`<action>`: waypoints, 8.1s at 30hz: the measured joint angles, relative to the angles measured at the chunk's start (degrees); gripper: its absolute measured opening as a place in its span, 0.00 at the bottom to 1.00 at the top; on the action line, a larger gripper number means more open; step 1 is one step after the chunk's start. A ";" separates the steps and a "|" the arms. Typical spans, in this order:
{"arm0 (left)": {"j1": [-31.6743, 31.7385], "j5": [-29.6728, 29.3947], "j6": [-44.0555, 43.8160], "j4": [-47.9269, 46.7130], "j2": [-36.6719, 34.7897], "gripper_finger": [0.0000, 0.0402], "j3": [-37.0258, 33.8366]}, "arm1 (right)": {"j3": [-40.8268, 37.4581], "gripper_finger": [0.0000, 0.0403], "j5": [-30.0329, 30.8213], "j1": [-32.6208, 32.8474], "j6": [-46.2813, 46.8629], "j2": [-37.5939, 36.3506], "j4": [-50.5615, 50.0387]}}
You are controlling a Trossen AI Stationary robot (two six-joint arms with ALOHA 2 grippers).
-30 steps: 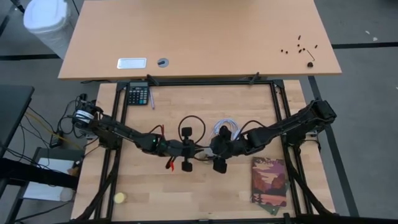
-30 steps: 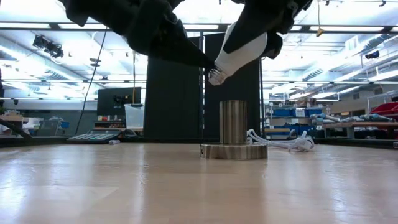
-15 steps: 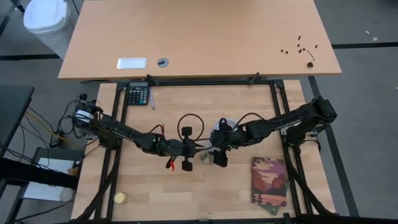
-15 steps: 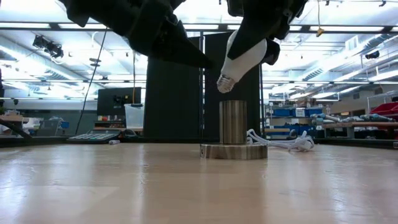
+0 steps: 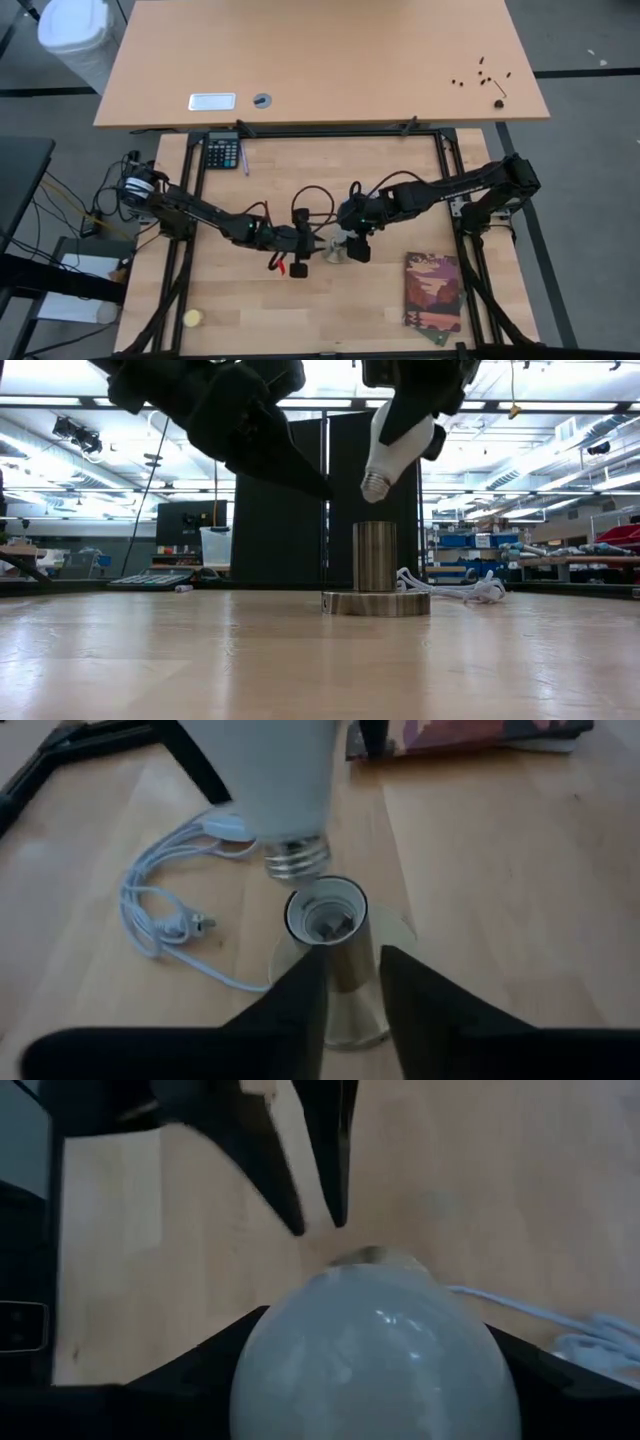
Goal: Screw lightbulb
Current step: Insert the lightbulb into the lamp socket
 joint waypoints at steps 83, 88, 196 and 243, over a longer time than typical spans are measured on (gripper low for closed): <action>-1.52 -3.29 -2.83 39.10 25.67 0.47 1.25 | 1.94 0.69 -0.50 3.57 3.59 0.09 -11.17; -1.52 -4.96 -6.07 39.29 25.69 0.47 1.25 | 1.94 0.69 -0.50 3.59 3.59 0.09 -11.18; 0.32 -8.02 -2.12 36.83 30.05 0.51 9.07 | 2.14 0.69 2.38 5.08 -1.35 9.38 -1.69; -1.81 -9.80 0.67 51.30 24.85 0.65 -4.75 | 2.05 0.69 3.69 5.01 -1.60 9.42 -0.90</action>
